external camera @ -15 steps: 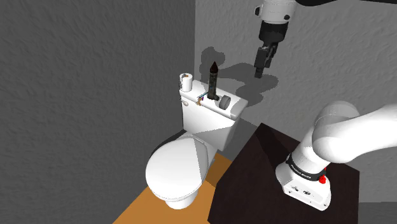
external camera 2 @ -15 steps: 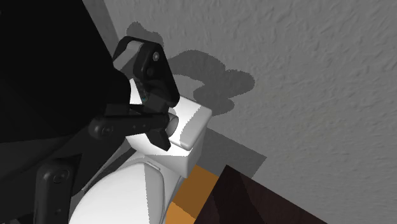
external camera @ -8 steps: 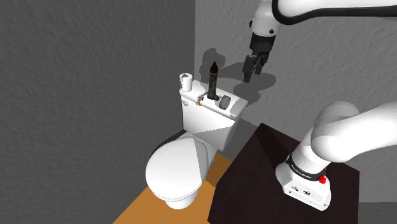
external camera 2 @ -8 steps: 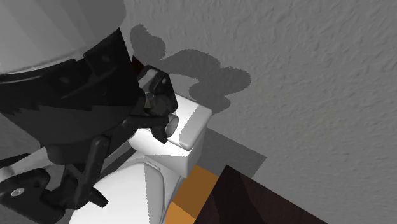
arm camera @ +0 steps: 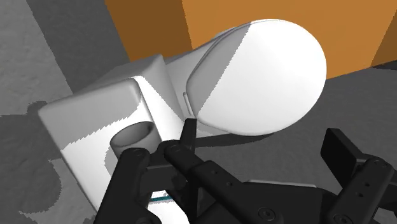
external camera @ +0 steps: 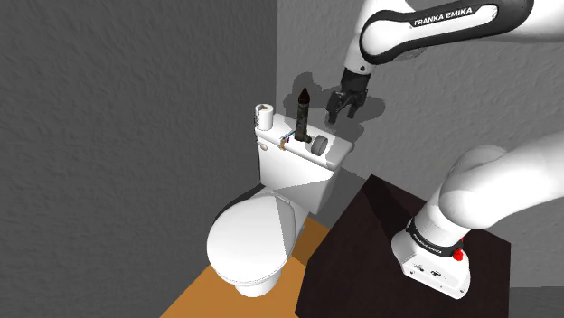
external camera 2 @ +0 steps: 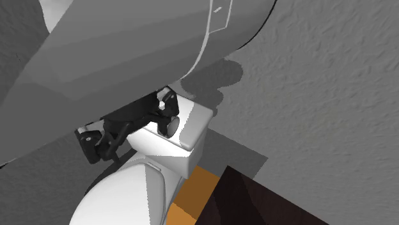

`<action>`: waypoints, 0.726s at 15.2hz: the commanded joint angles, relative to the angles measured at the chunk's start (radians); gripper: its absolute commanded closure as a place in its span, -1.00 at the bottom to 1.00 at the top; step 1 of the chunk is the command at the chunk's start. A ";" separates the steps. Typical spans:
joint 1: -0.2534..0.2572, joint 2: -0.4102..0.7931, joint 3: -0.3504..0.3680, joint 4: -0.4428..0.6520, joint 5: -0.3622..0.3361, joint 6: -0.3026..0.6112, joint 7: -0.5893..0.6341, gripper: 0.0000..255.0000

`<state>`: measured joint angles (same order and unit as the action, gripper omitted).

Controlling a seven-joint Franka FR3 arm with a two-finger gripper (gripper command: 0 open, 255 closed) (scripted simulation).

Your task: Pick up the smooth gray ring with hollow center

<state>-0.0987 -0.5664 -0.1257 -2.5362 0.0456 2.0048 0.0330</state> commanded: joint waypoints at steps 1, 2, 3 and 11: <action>-0.009 0.062 -0.022 -0.001 0.022 0.081 0.007 -1.00; -0.012 0.093 -0.034 -0.004 0.034 0.121 0.008 -1.00; -0.015 0.124 -0.046 -0.005 0.049 0.159 0.007 -1.00; -0.004 0.407 -0.152 0.036 0.256 0.436 -0.066 -1.00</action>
<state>-0.1080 -0.1996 -0.2657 -2.5053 0.2617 2.4005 -0.0180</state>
